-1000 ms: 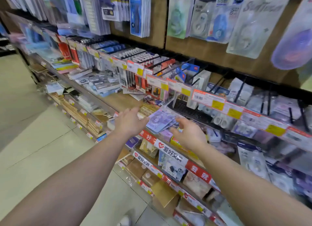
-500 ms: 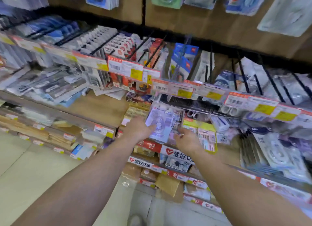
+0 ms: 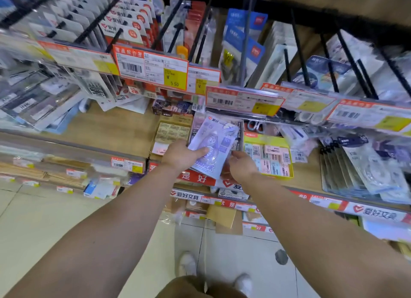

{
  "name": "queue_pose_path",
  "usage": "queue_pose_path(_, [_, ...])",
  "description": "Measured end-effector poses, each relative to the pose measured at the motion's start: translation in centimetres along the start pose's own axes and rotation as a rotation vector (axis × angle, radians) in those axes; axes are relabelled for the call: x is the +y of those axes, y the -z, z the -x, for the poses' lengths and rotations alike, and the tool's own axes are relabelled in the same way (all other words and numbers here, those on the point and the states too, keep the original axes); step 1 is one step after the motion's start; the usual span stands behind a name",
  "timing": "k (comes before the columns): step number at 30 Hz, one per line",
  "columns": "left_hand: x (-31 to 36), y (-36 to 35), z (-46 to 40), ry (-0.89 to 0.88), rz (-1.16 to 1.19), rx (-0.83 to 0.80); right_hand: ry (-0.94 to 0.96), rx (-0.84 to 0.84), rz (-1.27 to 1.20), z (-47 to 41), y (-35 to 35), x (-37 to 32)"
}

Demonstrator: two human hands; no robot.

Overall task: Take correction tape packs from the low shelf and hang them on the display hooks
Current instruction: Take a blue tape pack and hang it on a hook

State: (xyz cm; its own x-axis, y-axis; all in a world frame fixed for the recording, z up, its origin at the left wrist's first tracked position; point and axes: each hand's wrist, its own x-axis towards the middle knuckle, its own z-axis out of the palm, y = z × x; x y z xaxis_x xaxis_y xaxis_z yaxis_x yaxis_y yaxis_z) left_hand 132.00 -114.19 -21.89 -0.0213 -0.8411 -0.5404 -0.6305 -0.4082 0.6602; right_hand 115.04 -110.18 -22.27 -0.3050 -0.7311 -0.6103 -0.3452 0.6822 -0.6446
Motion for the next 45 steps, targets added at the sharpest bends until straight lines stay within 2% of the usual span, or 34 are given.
queue_pose_path(9, [-1.7,0.1,1.3,0.003,0.215,0.006,-0.008,-0.034,-0.168,2.2,-1.2,-0.1])
queue_pose_path(15, [-3.5,-1.9,4.3,0.031,0.335,-0.003,0.009,-0.052,-0.326,4.3,0.1,2.7])
queue_pose_path(19, [-2.7,-4.4,7.6,-0.069,0.357,0.002,0.010,-0.036,-0.458,6.1,2.0,5.1])
queue_pose_path(27, [1.9,-12.8,15.6,-0.192,0.462,0.086,0.111,-0.047,-0.690,12.0,11.0,12.3])
queue_pose_path(35, [8.2,-21.7,25.8,-0.309,0.578,0.037,0.231,0.105,-0.709,18.6,22.2,19.5])
queue_pose_path(39, [11.6,-22.3,29.2,-0.386,0.608,0.036,0.383,0.176,-0.669,21.5,27.1,19.8])
queue_pose_path(45, [15.3,-19.4,31.4,-0.498,0.604,0.172,0.531,0.232,-0.671,23.6,31.9,17.6])
